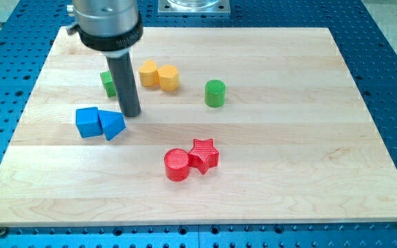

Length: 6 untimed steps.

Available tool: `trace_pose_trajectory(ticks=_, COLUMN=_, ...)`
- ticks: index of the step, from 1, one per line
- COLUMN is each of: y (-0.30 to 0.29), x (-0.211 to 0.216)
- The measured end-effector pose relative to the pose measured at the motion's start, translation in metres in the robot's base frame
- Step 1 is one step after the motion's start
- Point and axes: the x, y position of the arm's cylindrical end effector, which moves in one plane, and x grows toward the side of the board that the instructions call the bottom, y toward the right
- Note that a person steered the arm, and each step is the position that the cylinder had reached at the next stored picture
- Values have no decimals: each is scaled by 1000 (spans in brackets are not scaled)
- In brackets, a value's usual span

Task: Push the yellow heart into the yellow hexagon

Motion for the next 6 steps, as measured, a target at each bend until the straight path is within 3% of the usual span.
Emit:
trace_pose_trajectory(ticks=1, y=18, x=-13)
trace_pose_trajectory(ticks=3, y=-53, x=-76)
trace_pose_trajectory(ticks=4, y=8, x=-86)
trace_pose_trajectory(ticks=6, y=-4, x=-43)
